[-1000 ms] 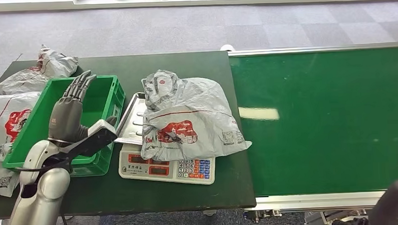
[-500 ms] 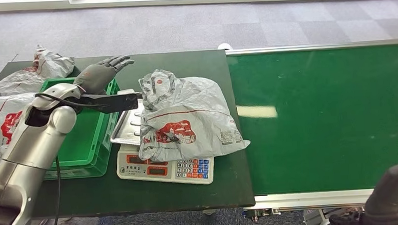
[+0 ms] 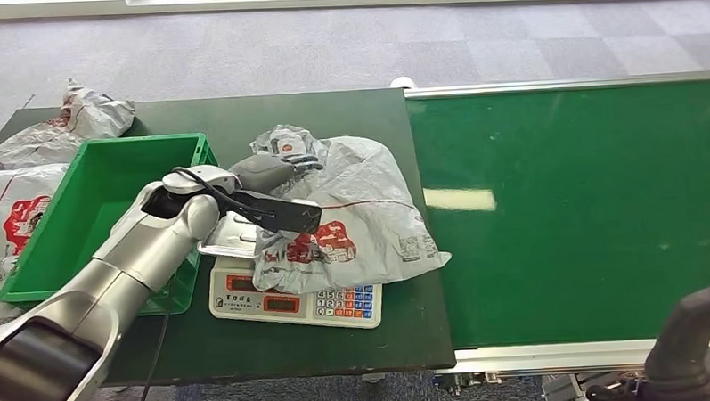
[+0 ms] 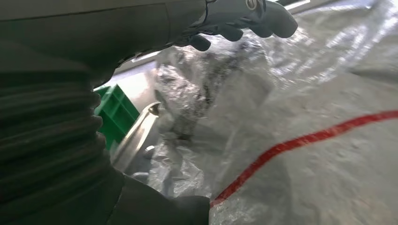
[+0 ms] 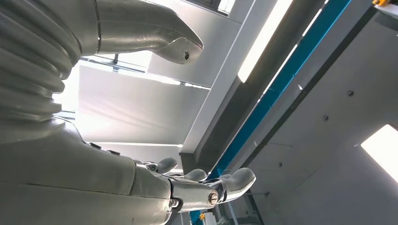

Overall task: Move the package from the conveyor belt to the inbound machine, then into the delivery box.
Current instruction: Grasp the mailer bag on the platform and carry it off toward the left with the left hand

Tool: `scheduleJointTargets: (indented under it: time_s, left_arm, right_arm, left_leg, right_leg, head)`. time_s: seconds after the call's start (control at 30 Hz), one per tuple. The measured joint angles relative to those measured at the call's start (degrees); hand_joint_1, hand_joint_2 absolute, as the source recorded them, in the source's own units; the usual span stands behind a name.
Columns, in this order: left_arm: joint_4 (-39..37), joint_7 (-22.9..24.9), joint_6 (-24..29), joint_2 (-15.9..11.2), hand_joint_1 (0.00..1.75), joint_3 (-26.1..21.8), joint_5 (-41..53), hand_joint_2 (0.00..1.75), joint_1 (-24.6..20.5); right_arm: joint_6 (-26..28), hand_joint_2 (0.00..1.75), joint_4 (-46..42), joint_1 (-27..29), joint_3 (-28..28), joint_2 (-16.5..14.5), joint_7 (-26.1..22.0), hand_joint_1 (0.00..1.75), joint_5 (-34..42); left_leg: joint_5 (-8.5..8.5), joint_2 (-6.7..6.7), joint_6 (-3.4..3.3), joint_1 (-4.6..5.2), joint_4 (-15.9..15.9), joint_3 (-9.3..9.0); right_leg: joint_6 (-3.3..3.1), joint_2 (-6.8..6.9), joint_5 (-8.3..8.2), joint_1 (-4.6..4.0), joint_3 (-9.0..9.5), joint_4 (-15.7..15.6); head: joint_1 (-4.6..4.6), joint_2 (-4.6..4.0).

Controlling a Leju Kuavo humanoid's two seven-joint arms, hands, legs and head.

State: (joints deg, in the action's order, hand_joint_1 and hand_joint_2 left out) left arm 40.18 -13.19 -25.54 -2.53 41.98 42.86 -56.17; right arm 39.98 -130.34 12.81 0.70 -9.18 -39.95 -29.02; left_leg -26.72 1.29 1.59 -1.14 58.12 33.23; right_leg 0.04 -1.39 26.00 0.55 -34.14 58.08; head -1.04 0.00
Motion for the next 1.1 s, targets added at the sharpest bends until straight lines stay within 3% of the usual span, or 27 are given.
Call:
scheduleJointTargets:
  time_s: [0.2, 0.7, 0.93, 1.07, 1.1]
  left_arm:
    - [-2.95, -0.34, -0.01, 2.46, 0.0, 1.62, -0.34, 1.75, 0.19]
    - [-5.43, -0.81, -0.19, 3.61, 0.0, 2.57, -0.55, 1.75, 0.18]
    - [-7.47, -2.49, 0.68, 5.73, 0.0, 4.67, -1.02, 1.75, 1.66]
    - [-8.61, -3.6, 2.65, 6.12, 1.75, 6.37, -0.31, 1.75, 2.1]
    - [-8.86, -3.94, 3.4, 6.02, 1.75, 6.86, 0.04, 1.75, 2.11]
  right_arm:
    - [0.0, 1.75, 0.52, 0.28, 0.0, 0.0, 0.0, 0.0, -0.2]
    - [0.0, 1.75, 1.03, 0.31, 0.0, 0.0, 0.0, 0.0, 0.01]
    - [0.0, 1.75, 2.61, -0.16, 0.05, 0.0, 0.0, 0.0, 1.11]
    - [0.0, 1.75, 4.12, -0.96, 0.28, 0.02, 0.0, 0.0, 1.72]
    - [0.0, 1.75, 4.56, -1.18, 0.34, 0.04, 0.0, 0.0, 2.13]
  left_leg:
    - [0.0, -0.02, 0.0, 0.03, 0.01, 0.02]
    - [0.01, -0.02, -0.01, 0.03, 0.0, 0.03]
    - [0.0, 0.0, -0.01, 0.03, 0.0, 0.04]
    - [0.0, 0.02, -0.01, 0.03, 0.0, 0.03]
    - [0.01, 0.03, -0.02, 0.03, -0.01, 0.02]
  right_leg:
    - [0.0, -0.04, 0.0, 0.04, -0.03, 0.0]
    - [0.0, 0.0, 0.0, 0.03, -0.03, 0.0]
    - [0.01, 0.02, 0.0, 0.04, 0.0, 0.0]
    - [0.02, 0.07, 0.01, 0.03, 0.06, 0.0]
    - [0.02, 0.08, 0.01, 0.03, 0.08, 0.0]
  head:
    - [0.0, 0.0]
    - [-0.01, 0.0]
    - [-0.01, 0.0]
    - [-0.01, 0.0]
    - [0.0, 0.0]
